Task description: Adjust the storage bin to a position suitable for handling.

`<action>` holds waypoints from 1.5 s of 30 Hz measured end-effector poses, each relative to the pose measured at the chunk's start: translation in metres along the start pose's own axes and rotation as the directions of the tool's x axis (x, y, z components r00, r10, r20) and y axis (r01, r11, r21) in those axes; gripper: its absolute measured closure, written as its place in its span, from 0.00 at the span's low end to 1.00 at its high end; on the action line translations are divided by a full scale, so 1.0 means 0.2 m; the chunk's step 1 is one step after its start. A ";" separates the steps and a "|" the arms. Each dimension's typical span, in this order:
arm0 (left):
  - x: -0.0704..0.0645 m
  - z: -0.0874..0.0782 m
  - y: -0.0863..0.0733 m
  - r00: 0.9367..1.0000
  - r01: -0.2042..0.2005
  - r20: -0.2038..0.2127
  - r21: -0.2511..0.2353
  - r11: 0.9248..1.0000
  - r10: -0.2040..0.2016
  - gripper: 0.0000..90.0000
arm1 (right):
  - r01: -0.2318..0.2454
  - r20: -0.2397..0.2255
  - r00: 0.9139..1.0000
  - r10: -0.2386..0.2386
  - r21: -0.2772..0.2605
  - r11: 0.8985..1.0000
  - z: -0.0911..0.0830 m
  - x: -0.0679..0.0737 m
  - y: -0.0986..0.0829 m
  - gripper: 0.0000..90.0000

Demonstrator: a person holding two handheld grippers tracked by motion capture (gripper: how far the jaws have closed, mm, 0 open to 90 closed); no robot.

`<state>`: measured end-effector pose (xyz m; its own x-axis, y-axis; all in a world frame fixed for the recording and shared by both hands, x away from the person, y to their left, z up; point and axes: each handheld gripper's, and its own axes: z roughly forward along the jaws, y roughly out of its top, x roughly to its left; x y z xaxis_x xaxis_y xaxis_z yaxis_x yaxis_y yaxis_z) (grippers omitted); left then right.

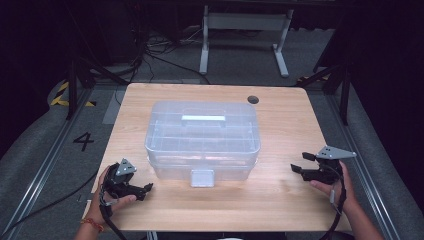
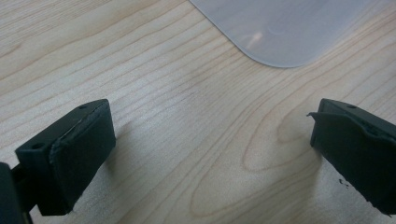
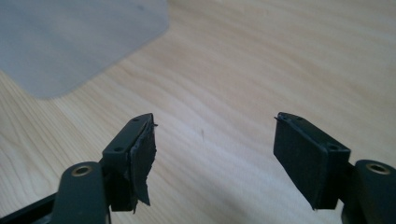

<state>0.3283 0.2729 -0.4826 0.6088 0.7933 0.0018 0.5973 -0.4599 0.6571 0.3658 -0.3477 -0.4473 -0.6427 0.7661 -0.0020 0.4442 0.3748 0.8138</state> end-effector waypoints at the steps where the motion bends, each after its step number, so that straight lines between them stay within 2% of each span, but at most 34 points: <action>1: 0.00 0.00 0.00 1.000 0.008 0.004 0.002 1.000 -0.008 0.01 | 0.002 -0.004 1.000 -0.002 -0.017 1.000 -0.01 0.01 0.03 0.34; 4: 0.00 0.00 0.00 1.000 0.000 0.001 0.003 1.000 0.000 0.01 | 0.031 -0.003 1.000 -0.031 -0.049 0.998 -0.05 0.03 0.10 0.34; 8: 0.00 0.00 0.00 1.000 0.011 0.002 0.002 1.000 -0.011 0.01 | 0.081 -0.002 0.997 -0.082 -0.079 0.994 -0.08 0.08 0.20 0.33; 11: -0.01 0.00 0.00 1.000 0.012 0.002 0.001 1.000 -0.012 0.01 | 0.098 -0.018 0.995 -0.101 -0.113 0.989 -0.11 0.11 0.28 0.34; 12: -0.01 0.00 0.00 1.000 0.012 0.002 0.001 1.000 -0.012 0.01 | 0.098 -0.018 0.995 -0.101 -0.113 0.989 -0.11 0.11 0.28 0.34; 14: -0.01 0.00 0.00 1.000 0.013 0.002 0.002 1.000 -0.013 0.01 | 0.112 -0.027 0.993 -0.116 -0.140 0.984 -0.12 0.14 0.36 0.34; 18: -0.01 0.00 0.00 1.000 0.013 0.002 0.002 1.000 -0.013 0.01 | 0.155 -0.035 0.986 -0.163 -0.165 0.974 -0.12 0.20 0.47 0.35; 24: -0.01 0.00 0.00 1.000 0.012 0.002 0.001 1.000 -0.012 0.01 | 0.196 -0.066 0.975 -0.211 -0.191 0.962 -0.09 0.28 0.60 0.36; 29: -0.01 0.00 0.00 1.000 0.010 -0.001 0.000 1.000 -0.010 0.01 | 0.217 -0.079 0.968 -0.239 -0.220 0.951 -0.09 0.34 0.67 0.39; 34: 0.00 0.00 0.00 1.000 0.009 -0.001 0.001 1.000 -0.009 0.01 | 0.232 -0.105 0.960 -0.261 -0.227 0.946 -0.07 0.39 0.74 0.39; 36: 0.00 0.00 0.00 1.000 0.009 -0.001 0.001 1.000 -0.009 0.01 | 0.253 -0.105 0.953 -0.283 -0.236 0.938 -0.06 0.42 0.77 0.40; 39: -0.01 0.00 0.00 1.000 0.010 -0.001 0.001 1.000 -0.010 0.01 | 0.259 -0.133 0.945 -0.299 -0.253 0.932 -0.04 0.46 0.82 0.41; 43: 0.00 0.00 0.00 1.000 0.010 -0.001 0.001 1.000 -0.010 0.01 | 0.303 -0.158 0.924 -0.348 -0.253 0.919 0.00 0.53 0.89 0.43; 45: 0.00 0.00 0.00 1.000 0.009 -0.001 0.001 1.000 -0.009 0.01 | 0.317 -0.176 0.915 -0.364 -0.246 0.916 0.02 0.57 0.91 0.44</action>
<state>0.3272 0.2725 -0.4827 0.6028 0.7979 -0.0039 0.6038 -0.4529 0.6560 0.3773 -0.1900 -0.3014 -0.8594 0.4724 -0.1956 0.0497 0.4580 0.8875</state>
